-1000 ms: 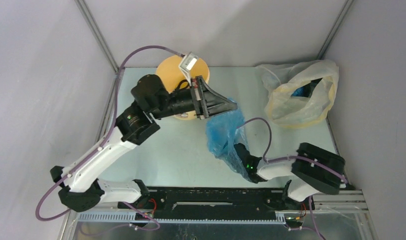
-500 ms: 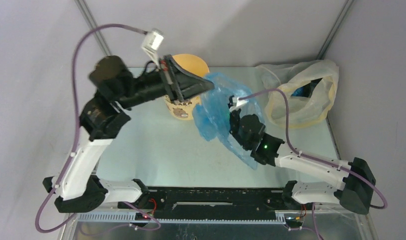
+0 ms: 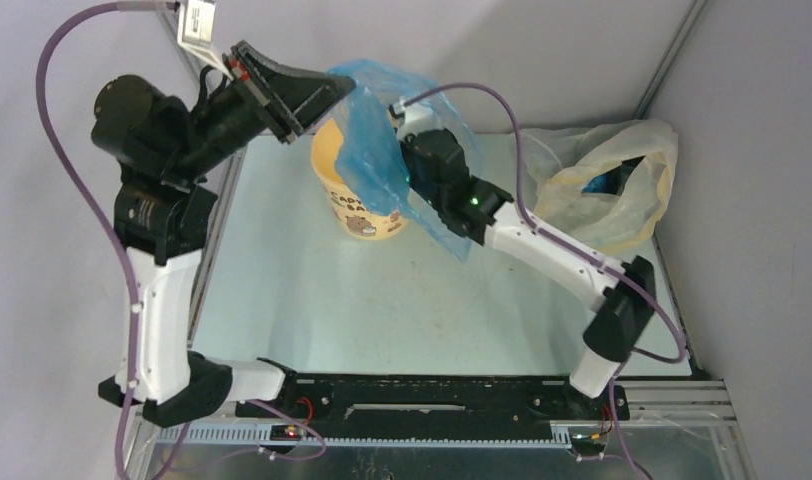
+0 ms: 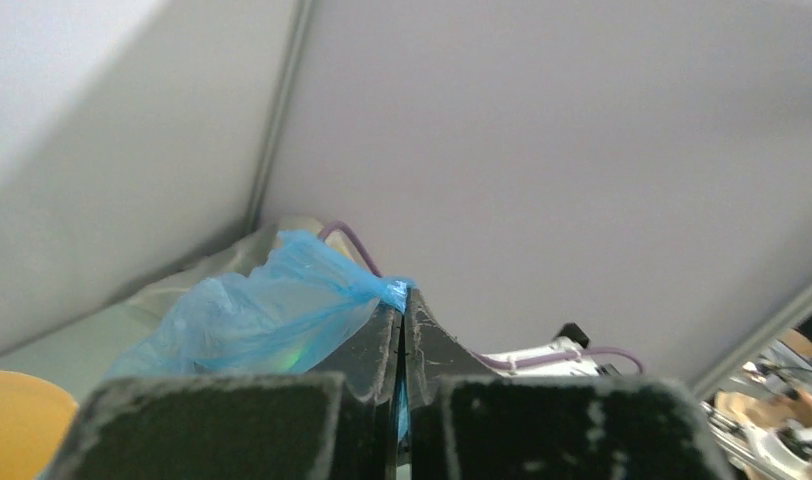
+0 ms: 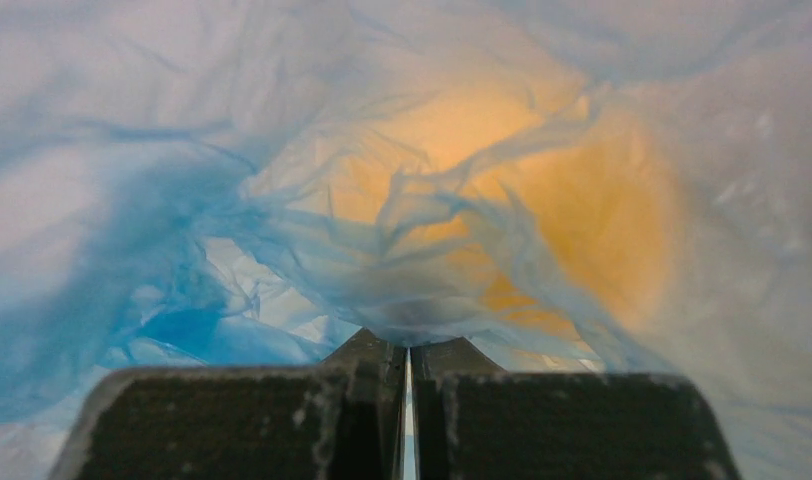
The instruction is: Put the trash bags into the trash bin
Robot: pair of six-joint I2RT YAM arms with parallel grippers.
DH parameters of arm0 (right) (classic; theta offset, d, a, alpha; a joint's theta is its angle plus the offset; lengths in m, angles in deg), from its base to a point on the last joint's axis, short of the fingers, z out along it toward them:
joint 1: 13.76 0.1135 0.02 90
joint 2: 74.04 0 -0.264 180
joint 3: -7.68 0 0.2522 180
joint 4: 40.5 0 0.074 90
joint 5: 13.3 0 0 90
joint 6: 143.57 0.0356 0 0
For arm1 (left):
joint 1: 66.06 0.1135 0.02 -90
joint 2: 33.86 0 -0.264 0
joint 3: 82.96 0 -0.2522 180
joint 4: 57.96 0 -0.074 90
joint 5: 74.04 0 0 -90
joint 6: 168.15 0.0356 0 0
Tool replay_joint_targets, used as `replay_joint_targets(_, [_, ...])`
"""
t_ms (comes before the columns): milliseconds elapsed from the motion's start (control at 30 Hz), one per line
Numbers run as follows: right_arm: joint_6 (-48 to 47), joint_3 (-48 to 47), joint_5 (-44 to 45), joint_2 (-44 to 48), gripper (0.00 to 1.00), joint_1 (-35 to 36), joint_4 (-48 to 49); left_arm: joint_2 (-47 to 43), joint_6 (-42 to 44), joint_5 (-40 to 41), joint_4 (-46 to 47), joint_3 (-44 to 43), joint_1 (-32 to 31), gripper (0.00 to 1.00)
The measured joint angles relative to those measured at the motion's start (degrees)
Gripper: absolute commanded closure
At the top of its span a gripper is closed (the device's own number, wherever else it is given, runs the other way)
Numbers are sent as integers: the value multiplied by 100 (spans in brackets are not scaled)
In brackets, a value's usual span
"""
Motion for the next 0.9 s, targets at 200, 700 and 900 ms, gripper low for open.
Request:
replay_joint_targets(200, [-44, -1777, -476, -1180, 100, -369, -927, 645, -490, -553, 713, -57, 981, 100])
replay_joint_targets(700, [-52, -3838, -975, -3134, 100, -702, -3130, 1377, -358, -612, 892, 662, 2111, 98])
replay_joint_targets(900, [-149, -4277, -929, -3423, 100, -638, -4061, 1379, 332, 116, 264, 1453, 2116, 99])
